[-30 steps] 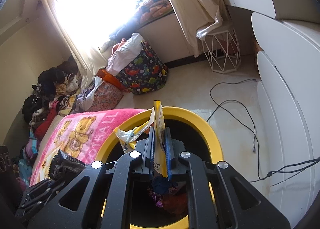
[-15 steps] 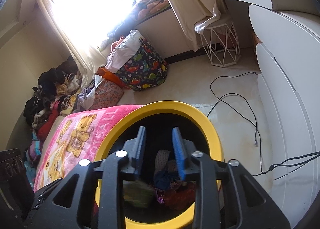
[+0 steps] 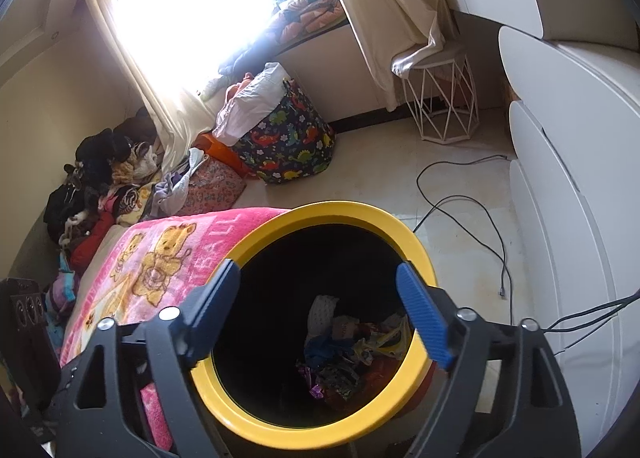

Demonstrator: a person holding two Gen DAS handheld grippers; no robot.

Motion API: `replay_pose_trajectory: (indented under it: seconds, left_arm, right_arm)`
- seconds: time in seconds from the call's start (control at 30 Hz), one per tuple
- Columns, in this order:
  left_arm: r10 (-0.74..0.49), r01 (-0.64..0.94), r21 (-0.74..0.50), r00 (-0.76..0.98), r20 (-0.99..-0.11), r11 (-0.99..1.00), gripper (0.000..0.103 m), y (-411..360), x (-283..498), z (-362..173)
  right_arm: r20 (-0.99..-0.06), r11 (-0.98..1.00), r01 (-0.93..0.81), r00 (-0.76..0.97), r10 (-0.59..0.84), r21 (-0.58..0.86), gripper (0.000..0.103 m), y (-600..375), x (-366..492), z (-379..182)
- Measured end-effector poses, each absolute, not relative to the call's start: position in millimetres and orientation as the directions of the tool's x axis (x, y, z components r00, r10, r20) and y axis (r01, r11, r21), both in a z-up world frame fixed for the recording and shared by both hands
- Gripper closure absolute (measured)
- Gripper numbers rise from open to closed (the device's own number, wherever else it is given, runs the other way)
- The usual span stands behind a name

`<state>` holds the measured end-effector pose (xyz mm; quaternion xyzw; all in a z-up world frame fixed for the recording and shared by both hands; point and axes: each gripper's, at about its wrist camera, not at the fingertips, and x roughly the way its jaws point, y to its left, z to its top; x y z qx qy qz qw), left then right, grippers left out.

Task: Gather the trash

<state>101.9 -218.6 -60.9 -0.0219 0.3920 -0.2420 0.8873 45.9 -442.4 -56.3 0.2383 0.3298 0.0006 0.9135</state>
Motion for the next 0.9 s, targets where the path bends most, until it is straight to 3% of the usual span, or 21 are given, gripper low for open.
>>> replay_pose_trajectory:
  seconds: [0.27,0.67,0.9]
  left_arm:
    - [-0.364,0.295,-0.222,0.632,-0.684,0.929,0.011,-185,101,-51]
    - [-0.209,0.158,-0.137,0.789,-0.578,0.978,0.011,-125,71,-20]
    - [-0.188,0.163,-0.095,0.834,-0.519,0.982,0.011,-105,43,-11]
  right_arm:
    - [-0.546,0.907,0.081,0.819,0.176,0.413,0.007,-422,33,-43]
    - [-0.392,0.97,-0.012,0.913,0.11,0.244,0.007,-362,-12,-20]
    - [-0.282,0.983,0.039,0.959,0.013,0.18,0.007,-342,-41,-19]
